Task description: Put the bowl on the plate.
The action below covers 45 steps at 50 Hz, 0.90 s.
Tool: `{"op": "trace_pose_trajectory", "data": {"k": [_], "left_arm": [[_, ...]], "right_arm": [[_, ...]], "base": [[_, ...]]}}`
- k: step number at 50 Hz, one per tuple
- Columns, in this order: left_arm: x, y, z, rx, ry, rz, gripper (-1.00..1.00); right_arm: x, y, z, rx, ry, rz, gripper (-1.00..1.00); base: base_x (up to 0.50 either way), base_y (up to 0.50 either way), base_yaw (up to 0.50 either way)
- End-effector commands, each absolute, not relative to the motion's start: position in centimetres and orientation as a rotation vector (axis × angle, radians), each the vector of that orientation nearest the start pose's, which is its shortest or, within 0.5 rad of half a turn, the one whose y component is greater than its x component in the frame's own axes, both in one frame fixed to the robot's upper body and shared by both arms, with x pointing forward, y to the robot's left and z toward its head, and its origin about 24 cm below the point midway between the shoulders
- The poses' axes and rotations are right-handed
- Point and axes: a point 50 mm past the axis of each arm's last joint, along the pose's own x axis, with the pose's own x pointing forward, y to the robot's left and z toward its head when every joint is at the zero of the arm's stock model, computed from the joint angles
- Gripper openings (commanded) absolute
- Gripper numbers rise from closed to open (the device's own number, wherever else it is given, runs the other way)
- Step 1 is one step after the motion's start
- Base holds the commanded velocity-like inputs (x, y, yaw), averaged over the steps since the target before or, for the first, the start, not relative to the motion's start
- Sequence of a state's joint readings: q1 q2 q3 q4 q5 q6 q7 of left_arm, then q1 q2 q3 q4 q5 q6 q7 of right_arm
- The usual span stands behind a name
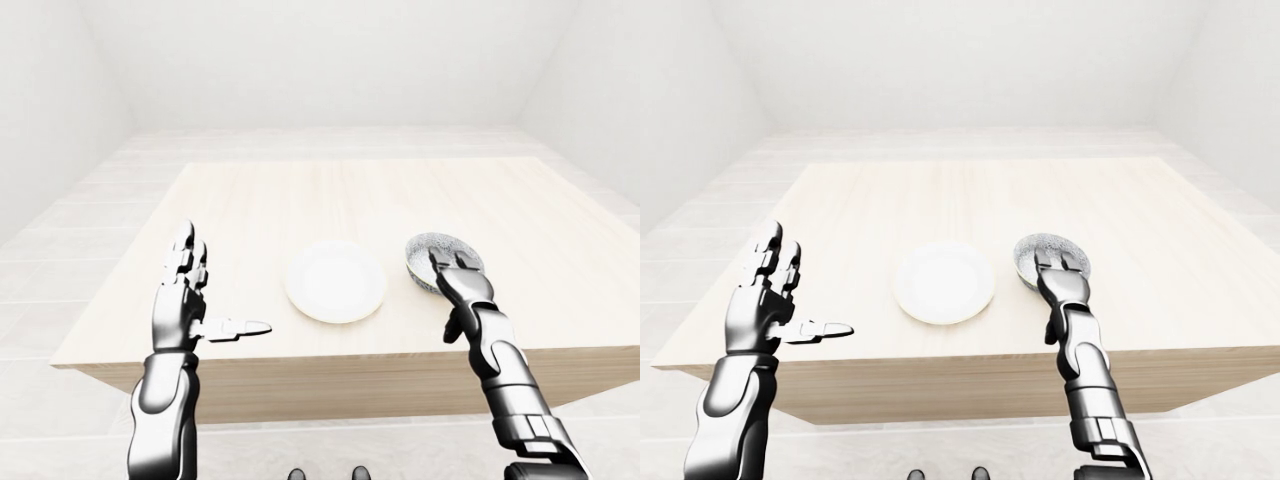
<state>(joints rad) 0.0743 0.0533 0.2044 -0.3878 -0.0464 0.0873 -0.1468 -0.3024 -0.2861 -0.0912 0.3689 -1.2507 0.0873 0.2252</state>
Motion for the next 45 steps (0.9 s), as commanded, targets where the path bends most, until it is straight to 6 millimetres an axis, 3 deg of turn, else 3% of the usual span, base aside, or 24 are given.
{"op": "trace_pose_trajectory", "data": {"k": [1,45], "left_arm": [[22.8,20.0,10.7,0.064,-0.224,0.055,1.00],[23.2,19.9,10.2,0.065,-0.199,0.048,1.00]], "right_arm": [[30.9,-23.4,4.4,-1.483,0.357,0.063,1.00],[31.0,-24.0,2.5,-1.473,0.428,0.098,1.00]], "base": [[0.00,0.00,0.00],[0.00,0.00,0.00]]}}
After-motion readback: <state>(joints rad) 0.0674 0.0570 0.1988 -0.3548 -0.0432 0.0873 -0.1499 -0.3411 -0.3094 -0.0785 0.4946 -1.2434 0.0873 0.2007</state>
